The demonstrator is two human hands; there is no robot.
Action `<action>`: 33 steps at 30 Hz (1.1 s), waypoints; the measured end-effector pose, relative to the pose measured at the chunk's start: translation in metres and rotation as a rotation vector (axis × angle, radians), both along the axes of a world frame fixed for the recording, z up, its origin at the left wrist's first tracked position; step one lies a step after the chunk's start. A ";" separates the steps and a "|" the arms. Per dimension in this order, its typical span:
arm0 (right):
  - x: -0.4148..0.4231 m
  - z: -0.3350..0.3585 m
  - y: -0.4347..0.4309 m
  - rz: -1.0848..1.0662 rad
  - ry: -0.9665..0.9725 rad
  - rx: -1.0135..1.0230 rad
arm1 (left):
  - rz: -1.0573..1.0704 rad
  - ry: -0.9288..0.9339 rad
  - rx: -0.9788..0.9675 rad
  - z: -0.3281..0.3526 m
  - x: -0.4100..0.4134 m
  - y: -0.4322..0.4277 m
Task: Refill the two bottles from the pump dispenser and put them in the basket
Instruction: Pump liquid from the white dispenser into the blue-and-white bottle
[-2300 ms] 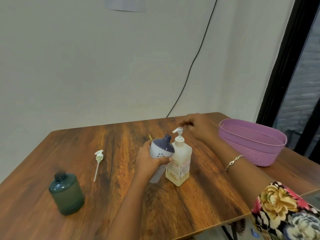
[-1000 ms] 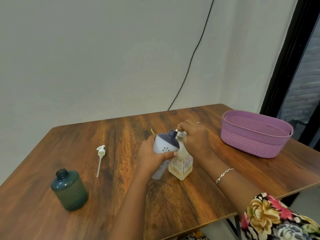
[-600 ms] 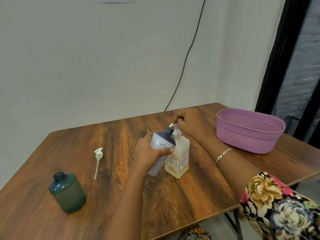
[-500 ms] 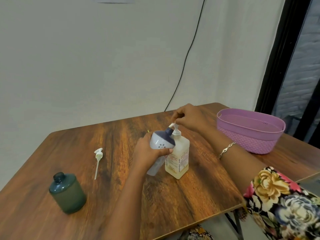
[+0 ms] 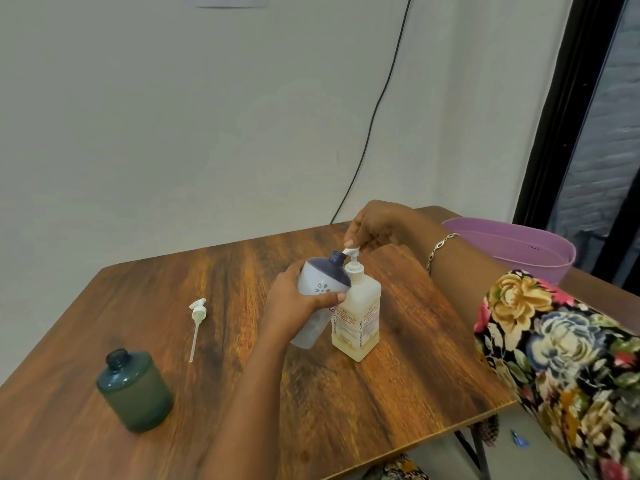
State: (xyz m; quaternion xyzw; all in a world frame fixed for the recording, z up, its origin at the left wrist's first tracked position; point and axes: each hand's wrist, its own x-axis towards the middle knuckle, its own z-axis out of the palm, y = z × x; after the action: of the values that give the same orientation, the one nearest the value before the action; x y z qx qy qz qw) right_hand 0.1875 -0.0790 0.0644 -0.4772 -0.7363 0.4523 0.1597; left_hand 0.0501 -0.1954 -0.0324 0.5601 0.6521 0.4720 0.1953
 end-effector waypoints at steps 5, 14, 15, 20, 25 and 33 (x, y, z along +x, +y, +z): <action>-0.004 -0.002 0.007 0.033 -0.032 -0.030 | -0.025 0.009 -0.026 0.002 -0.003 0.001; 0.003 -0.023 0.016 0.014 0.068 -0.088 | -0.038 0.027 -0.058 -0.001 -0.006 0.007; 0.003 -0.020 0.016 0.013 0.074 -0.077 | -0.045 0.023 -0.059 0.000 -0.005 0.007; -0.003 -0.007 0.014 0.031 0.043 -0.019 | -0.043 0.069 -0.050 0.009 -0.005 0.006; -0.001 -0.024 0.015 0.006 0.025 0.019 | -0.024 0.139 -0.081 0.006 -0.007 0.009; 0.002 -0.006 0.012 0.035 0.037 0.050 | -0.028 0.101 -0.049 0.011 -0.007 0.008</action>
State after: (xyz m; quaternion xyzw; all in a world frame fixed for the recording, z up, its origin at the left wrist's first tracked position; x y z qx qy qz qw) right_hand 0.1893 -0.0671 0.0581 -0.4517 -0.7526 0.4452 0.1772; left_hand 0.0436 -0.1874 -0.0211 0.5875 0.6644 0.4244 0.1825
